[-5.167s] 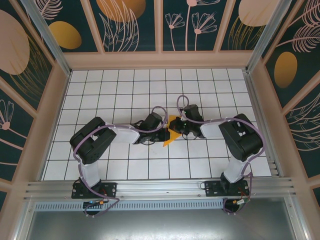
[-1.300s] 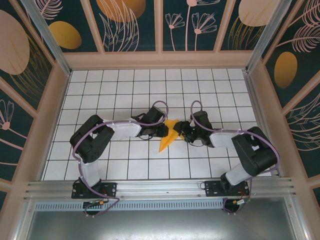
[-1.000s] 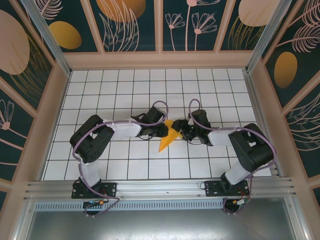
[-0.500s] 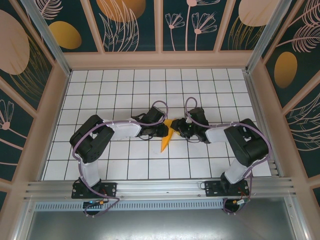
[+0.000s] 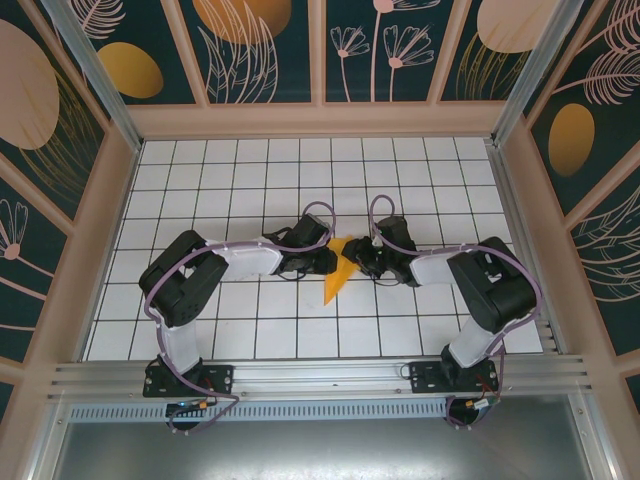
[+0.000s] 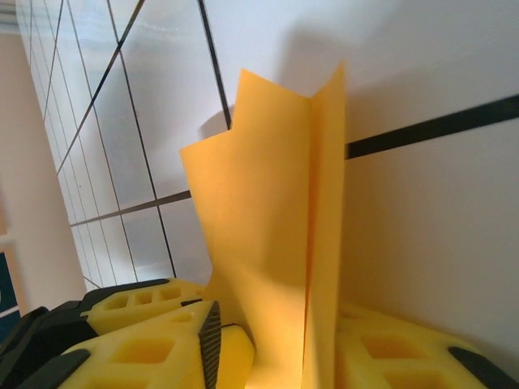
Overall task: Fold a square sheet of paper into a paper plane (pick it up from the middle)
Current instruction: Turn over the paper at the center of the table.
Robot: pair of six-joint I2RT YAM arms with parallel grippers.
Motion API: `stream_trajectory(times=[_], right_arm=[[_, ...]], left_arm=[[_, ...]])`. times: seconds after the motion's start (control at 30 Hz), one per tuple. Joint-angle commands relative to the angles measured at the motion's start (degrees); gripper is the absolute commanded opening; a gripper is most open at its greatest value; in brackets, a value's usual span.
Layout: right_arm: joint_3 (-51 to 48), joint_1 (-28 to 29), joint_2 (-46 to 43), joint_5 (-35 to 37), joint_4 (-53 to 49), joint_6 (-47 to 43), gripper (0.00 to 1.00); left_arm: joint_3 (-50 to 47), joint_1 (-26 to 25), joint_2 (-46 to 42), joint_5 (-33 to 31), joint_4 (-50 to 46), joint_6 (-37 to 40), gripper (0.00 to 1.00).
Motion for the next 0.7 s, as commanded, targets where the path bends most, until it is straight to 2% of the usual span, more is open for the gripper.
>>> stream_trajectory(times=[0.0,0.13,0.43,0.67], right_arm=[[0.9,0.5,1.3,-0.3,1.7,-0.1,0.35],[2.5,0.5,2.3,0.7,-1.0,-2.4,0.33],[3.0,0.4,4.0,-1.8,1.7,-4.9,0.29],[2.9,0.4,4.4,-2.6,3.7,-6.0,0.17]], left_arm=[[-1.0,-0.3,0.1,-0.9,-0.7,-0.4,0.31],[-1.3,-0.3,-0.5,-1.2,-0.7,-0.5,0.31],[-1.5,-0.2,-0.9,-1.0,-0.5,-0.7,0.32],[-2.6,-0.3,-2.5,-2.4,-0.6,-1.0,0.33]])
